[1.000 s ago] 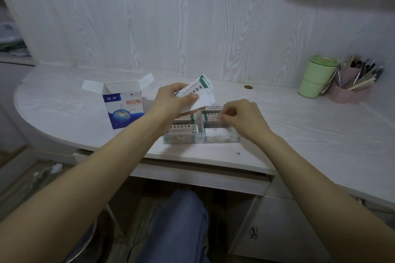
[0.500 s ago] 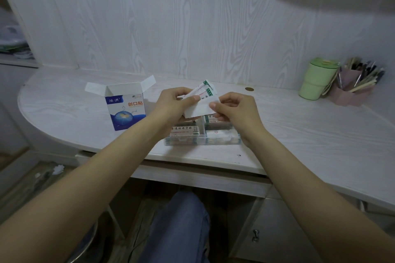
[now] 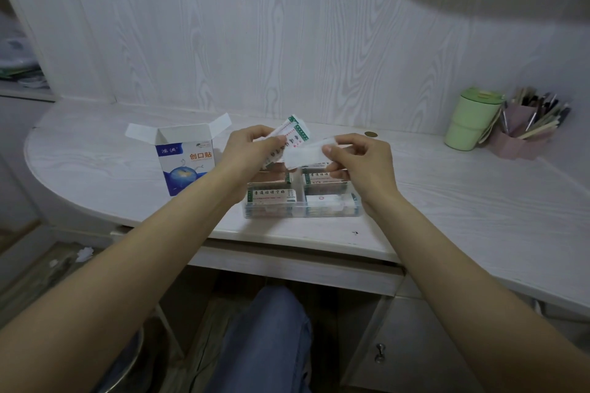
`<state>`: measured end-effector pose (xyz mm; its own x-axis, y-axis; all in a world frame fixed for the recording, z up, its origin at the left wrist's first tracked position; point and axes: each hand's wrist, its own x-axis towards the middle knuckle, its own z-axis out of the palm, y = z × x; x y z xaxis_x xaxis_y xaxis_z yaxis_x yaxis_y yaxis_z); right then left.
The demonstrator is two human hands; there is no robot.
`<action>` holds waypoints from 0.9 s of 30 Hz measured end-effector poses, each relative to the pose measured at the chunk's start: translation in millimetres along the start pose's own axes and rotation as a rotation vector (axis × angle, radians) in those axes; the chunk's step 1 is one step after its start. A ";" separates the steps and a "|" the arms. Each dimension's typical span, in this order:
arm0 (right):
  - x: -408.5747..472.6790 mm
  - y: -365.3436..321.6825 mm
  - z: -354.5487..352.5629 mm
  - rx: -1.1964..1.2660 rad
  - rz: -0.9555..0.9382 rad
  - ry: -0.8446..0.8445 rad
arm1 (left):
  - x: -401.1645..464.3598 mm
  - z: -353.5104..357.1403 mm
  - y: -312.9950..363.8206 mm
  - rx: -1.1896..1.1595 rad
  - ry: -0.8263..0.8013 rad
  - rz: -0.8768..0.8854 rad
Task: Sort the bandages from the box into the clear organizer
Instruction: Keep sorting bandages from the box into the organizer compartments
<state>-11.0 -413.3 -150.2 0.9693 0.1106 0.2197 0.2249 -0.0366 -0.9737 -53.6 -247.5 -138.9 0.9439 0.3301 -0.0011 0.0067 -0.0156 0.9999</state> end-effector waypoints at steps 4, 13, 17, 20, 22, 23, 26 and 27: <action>1.1 1.2 -8.6 0.183 0.039 -0.112 | 1.5 -4.2 -1.9 -0.023 0.017 0.006; 4.7 2.3 -16.4 0.147 0.066 -0.082 | 3.4 -4.5 -2.3 -0.035 -0.028 -0.049; 5.0 3.5 -12.4 0.318 0.071 -0.136 | 5.0 4.0 -2.3 -0.139 -0.083 -0.081; 6.1 2.6 -11.7 0.347 0.098 -0.160 | 8.8 6.9 -3.5 -0.157 -0.085 -0.037; 9.0 2.9 -13.4 0.328 0.121 -0.156 | 9.8 7.3 -4.2 -0.137 -0.090 -0.010; 10.3 3.6 -14.3 0.293 0.119 -0.156 | 10.0 7.6 -4.6 -0.124 -0.092 0.000; 13.3 7.0 -18.4 0.102 0.121 -0.164 | 10.5 9.4 -5.4 -0.052 -0.080 0.038; 13.7 7.8 -20.1 0.051 0.134 -0.163 | 10.5 10.1 -6.1 -0.025 -0.075 0.049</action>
<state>5.9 -432.0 -153.5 0.9604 0.2671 0.0796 0.0860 -0.0124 -0.9962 -40.4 -253.5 -145.2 0.9649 0.2584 0.0479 -0.0479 -0.0062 0.9988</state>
